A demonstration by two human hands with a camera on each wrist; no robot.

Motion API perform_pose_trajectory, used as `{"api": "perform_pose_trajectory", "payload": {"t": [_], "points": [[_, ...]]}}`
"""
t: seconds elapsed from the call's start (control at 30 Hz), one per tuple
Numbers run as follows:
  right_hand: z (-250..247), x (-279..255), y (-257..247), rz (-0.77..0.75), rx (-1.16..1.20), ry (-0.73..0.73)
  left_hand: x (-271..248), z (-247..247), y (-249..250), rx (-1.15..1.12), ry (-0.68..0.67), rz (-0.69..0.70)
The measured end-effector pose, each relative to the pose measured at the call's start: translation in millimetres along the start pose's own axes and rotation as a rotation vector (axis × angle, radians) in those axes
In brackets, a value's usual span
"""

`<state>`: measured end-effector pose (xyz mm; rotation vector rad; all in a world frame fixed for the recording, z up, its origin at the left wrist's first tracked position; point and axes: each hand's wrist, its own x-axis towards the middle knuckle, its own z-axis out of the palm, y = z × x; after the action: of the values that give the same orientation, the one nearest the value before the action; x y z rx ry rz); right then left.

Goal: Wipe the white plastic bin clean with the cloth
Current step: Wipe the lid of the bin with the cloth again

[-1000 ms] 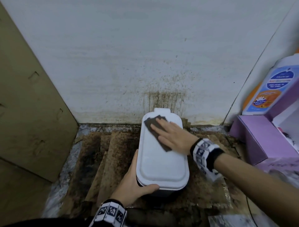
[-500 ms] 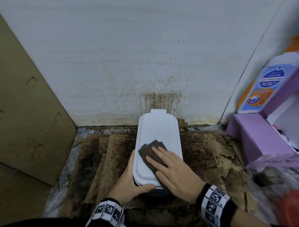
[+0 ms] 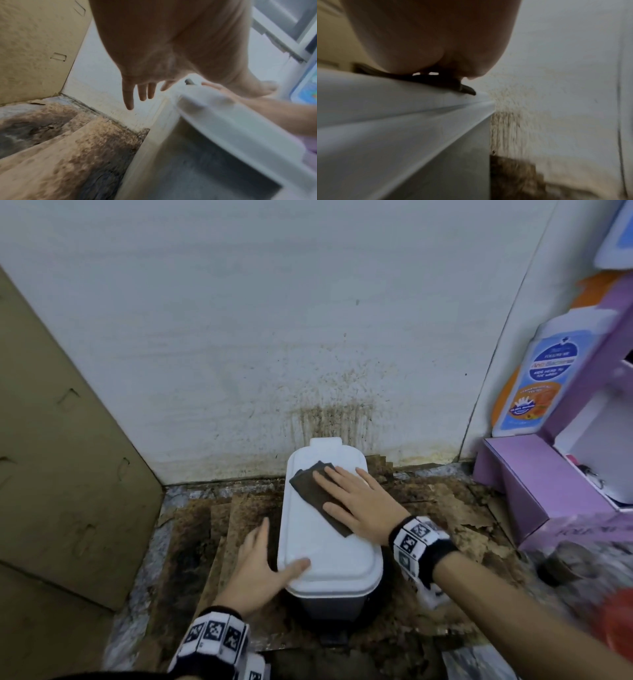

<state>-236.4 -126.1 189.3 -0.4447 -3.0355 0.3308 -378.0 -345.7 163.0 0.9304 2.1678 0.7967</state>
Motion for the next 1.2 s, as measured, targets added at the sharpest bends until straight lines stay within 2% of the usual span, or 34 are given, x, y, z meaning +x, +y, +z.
{"api": "perform_pose_trajectory", "payload": {"t": [0.1,0.17,0.27,0.37,0.47,0.6,0.83,1.03,1.2], "points": [[14.0,-29.2,-16.4,0.397,0.319,0.246,15.9,-11.9,26.6,-0.044,0.207,0.064],[22.7,-41.1,-23.7,0.622,0.425,0.315,34.7,-13.4,41.5,0.081,0.285,0.117],[27.0,-44.5,-25.9,0.729,0.594,0.387,63.5,-8.4,64.1,0.261,0.306,0.197],[22.1,-40.4,-25.6,0.731,0.697,0.445,81.6,-2.1,84.3,0.402,0.265,0.203],[17.1,-35.0,-17.9,0.729,0.775,0.424,89.0,0.0,94.6,0.489,0.286,0.193],[7.7,-34.6,2.1,0.683,0.826,0.390,93.0,0.8,96.6,0.414,0.254,0.148],[-32.1,-60.9,46.9,0.501,0.689,0.116,80.1,6.3,120.7,0.435,0.021,0.142],[-108.9,-135.9,109.8,0.417,0.548,0.015,62.9,59.4,194.3,0.214,-0.126,0.294],[-157.0,-226.8,193.3,0.532,0.518,-0.005,69.6,145.0,267.5,0.036,-0.325,0.412]]}}
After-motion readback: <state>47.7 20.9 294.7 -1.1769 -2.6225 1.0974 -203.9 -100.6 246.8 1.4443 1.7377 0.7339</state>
